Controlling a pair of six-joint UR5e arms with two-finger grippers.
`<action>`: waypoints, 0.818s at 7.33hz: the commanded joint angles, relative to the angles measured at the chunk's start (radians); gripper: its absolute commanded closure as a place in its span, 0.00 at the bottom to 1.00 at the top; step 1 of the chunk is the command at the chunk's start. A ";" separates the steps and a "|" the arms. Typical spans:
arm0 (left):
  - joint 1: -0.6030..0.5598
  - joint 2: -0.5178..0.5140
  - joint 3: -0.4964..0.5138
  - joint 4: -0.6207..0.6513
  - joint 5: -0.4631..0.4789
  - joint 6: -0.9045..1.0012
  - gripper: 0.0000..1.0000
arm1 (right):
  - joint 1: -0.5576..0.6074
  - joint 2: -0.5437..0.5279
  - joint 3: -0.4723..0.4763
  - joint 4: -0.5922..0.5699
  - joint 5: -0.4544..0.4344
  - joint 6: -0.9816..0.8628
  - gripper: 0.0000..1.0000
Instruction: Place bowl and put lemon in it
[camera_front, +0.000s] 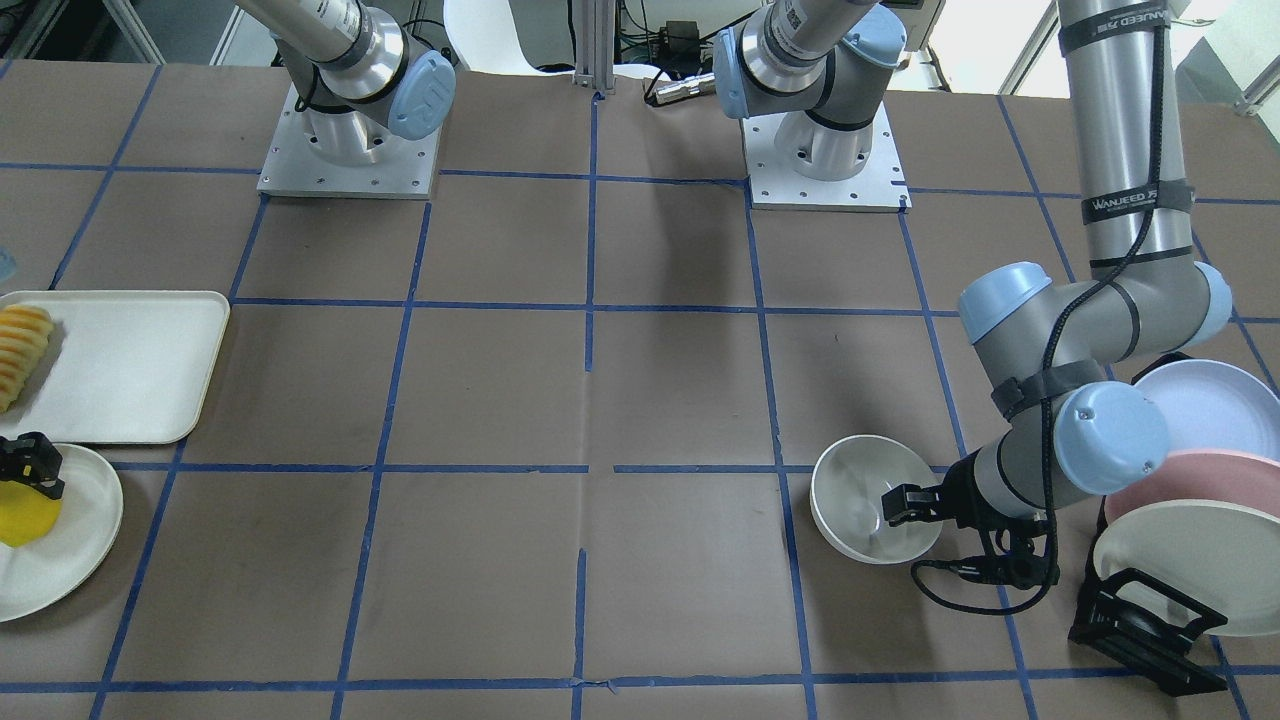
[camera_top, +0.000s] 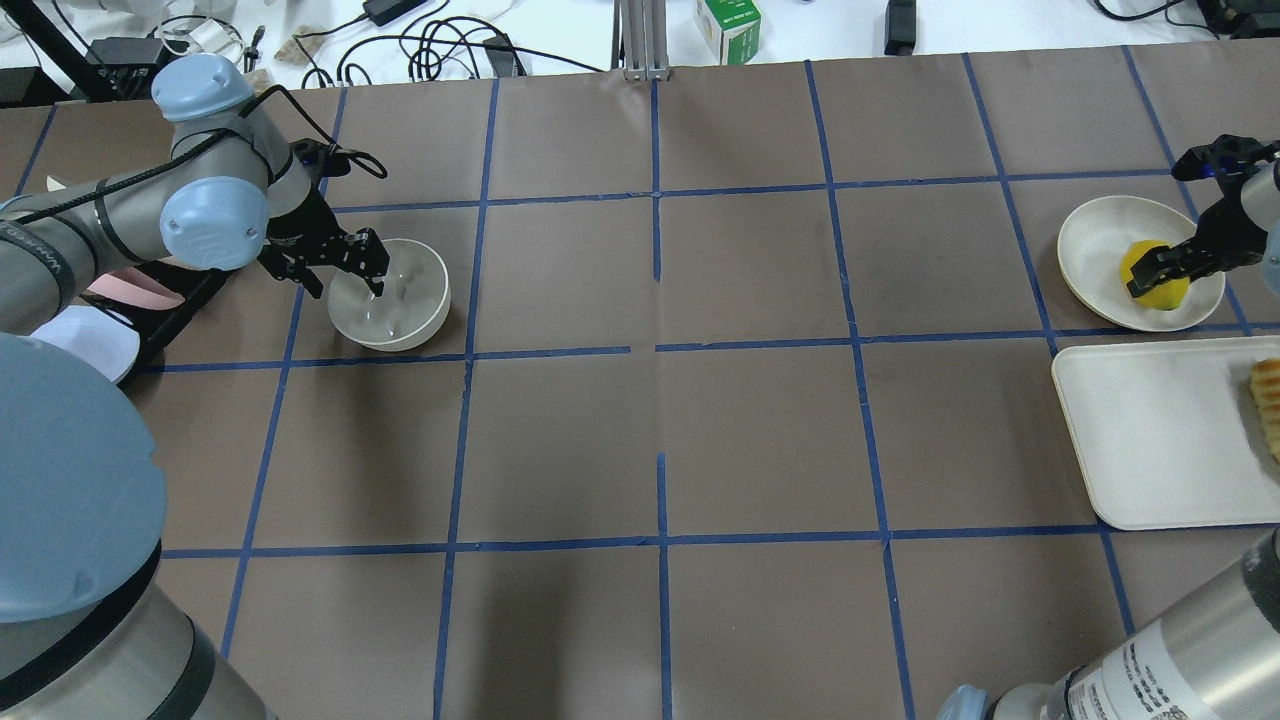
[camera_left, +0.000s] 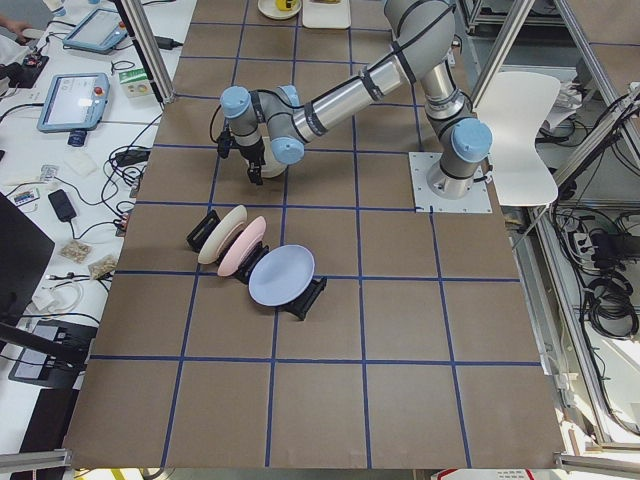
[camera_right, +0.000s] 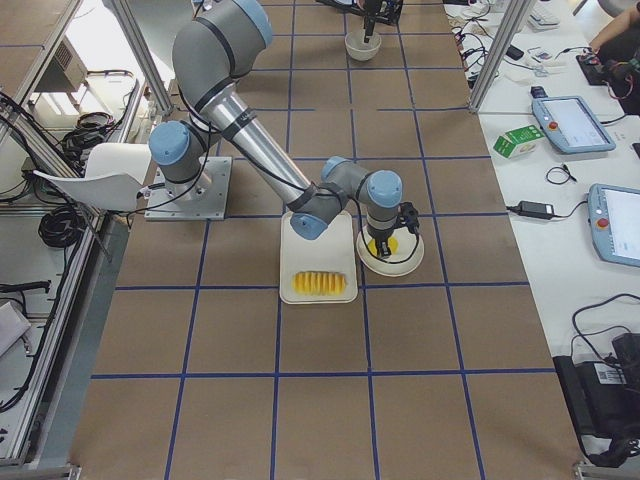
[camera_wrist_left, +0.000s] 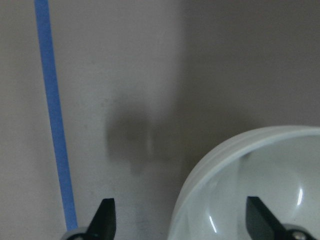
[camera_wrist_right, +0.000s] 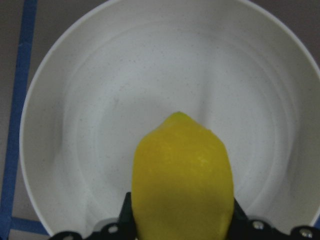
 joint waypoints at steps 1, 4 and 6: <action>0.000 -0.011 0.017 0.002 -0.001 -0.001 1.00 | -0.001 -0.052 -0.004 0.013 -0.007 -0.002 0.95; -0.002 0.011 0.029 0.000 -0.004 -0.016 1.00 | -0.001 -0.291 -0.015 0.276 -0.006 -0.003 0.95; -0.037 0.048 0.067 -0.027 -0.071 -0.115 1.00 | -0.001 -0.439 -0.001 0.434 -0.007 0.006 0.95</action>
